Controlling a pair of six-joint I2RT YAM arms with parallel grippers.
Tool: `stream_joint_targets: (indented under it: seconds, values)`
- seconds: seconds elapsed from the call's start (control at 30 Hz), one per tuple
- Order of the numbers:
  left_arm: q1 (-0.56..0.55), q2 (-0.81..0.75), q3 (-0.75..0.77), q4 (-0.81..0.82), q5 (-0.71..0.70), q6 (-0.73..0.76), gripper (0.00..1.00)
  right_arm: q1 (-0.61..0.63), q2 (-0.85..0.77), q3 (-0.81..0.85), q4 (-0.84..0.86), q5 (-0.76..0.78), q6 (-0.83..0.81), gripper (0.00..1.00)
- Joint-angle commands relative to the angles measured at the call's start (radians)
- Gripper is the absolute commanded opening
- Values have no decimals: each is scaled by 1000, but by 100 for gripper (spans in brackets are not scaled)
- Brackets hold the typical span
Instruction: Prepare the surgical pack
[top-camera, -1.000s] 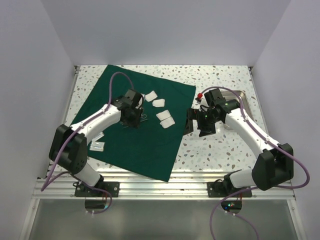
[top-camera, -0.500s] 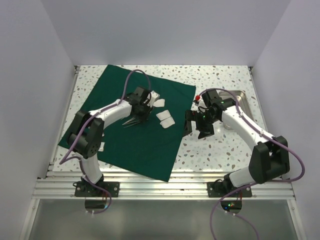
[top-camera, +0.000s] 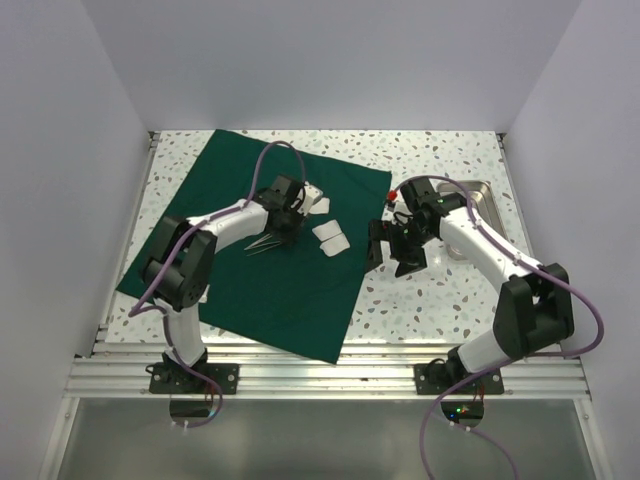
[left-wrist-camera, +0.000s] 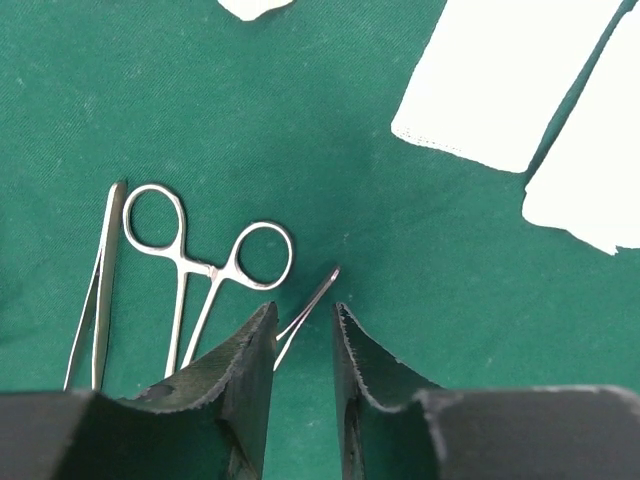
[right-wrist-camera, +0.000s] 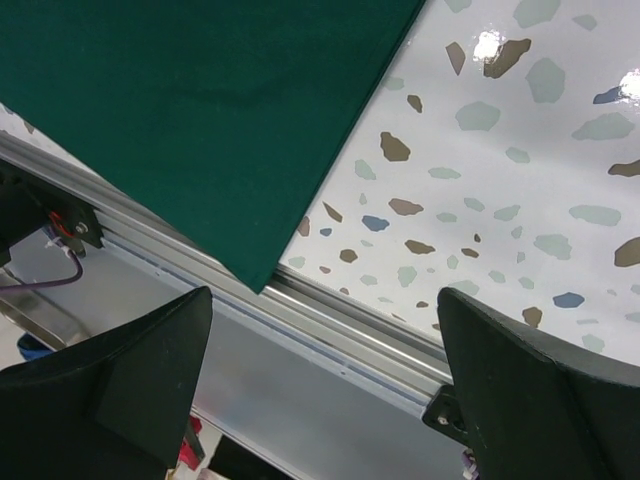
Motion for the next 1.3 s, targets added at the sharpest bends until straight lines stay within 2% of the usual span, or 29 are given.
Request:
stream_joint_targets:
  seconds: [0.0, 0.47, 0.77, 0.93, 1.1, 1.27]
  values:
    - [-5, 14, 18, 50, 7, 13, 31, -3, 17, 45, -20, -30, -18, 99]
    - [-3, 21, 21, 38, -21, 13, 29, -1, 25, 33, -10, -35, -23, 99]
    - [-5, 1, 16, 29, -32, 7, 35, -3, 56, 71, -1, -52, -20, 99]
    - [-5, 2, 4, 34, -33, 1, 35, -1, 56, 74, -1, -52, -20, 99]
    - [-5, 10, 4, 32, -32, -4, 31, -1, 45, 54, 9, -56, -12, 99]
    - [-3, 31, 21, 14, -19, -9, 21, -3, 43, 59, 13, -56, -11, 99]
